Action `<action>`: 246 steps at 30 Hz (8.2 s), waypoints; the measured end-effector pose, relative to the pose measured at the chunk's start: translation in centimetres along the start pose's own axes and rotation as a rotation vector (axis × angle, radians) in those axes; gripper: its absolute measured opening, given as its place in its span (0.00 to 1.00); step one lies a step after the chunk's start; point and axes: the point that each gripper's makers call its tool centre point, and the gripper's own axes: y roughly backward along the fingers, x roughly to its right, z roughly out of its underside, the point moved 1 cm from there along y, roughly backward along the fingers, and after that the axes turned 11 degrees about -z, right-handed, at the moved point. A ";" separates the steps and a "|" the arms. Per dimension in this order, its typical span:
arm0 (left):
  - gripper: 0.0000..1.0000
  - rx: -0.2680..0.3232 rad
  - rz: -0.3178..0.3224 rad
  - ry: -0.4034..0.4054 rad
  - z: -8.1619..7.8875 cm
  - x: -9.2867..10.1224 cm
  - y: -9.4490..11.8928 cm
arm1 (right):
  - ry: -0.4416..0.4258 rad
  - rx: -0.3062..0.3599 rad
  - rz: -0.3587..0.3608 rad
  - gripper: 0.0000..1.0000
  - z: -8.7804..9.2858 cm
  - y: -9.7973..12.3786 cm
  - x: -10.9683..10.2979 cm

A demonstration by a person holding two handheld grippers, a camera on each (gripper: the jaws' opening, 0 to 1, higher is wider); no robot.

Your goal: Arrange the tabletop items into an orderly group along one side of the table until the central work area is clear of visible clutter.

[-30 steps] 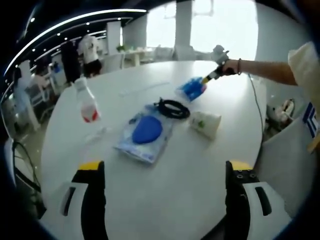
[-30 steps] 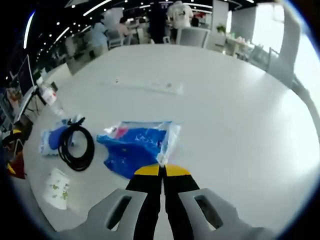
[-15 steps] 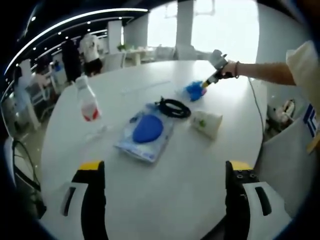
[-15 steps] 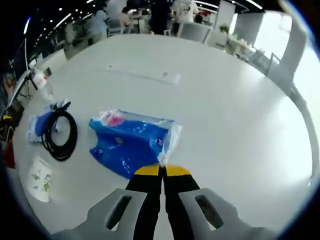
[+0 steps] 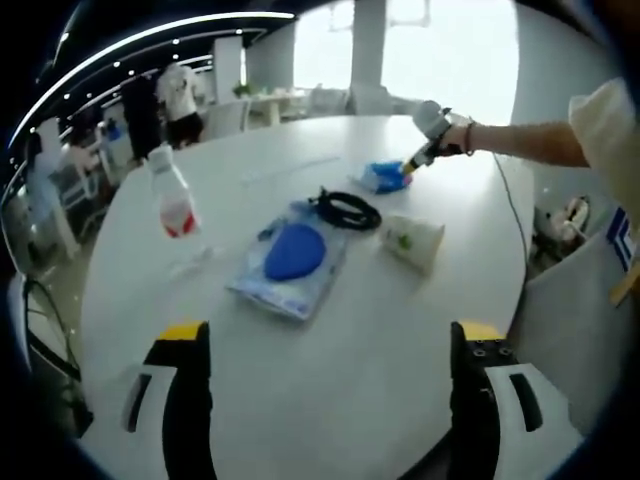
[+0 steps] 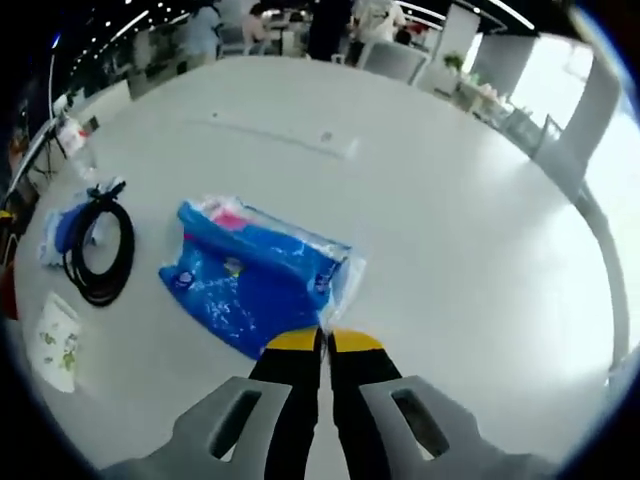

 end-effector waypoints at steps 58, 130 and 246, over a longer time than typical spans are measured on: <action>0.99 0.069 0.034 0.044 -1.9 0.8 0.4 | -0.132 0.378 -0.305 0.99 -8.1 5.1 -13.9; 0.99 0.054 0.040 0.025 -1.5 1.0 0.7 | 0.324 0.031 -0.406 0.10 -5.2 -5.5 -25.4; 0.97 0.094 0.060 0.027 -2.2 1.4 1.0 | 0.726 -0.110 -0.271 0.17 3.0 1.3 -20.1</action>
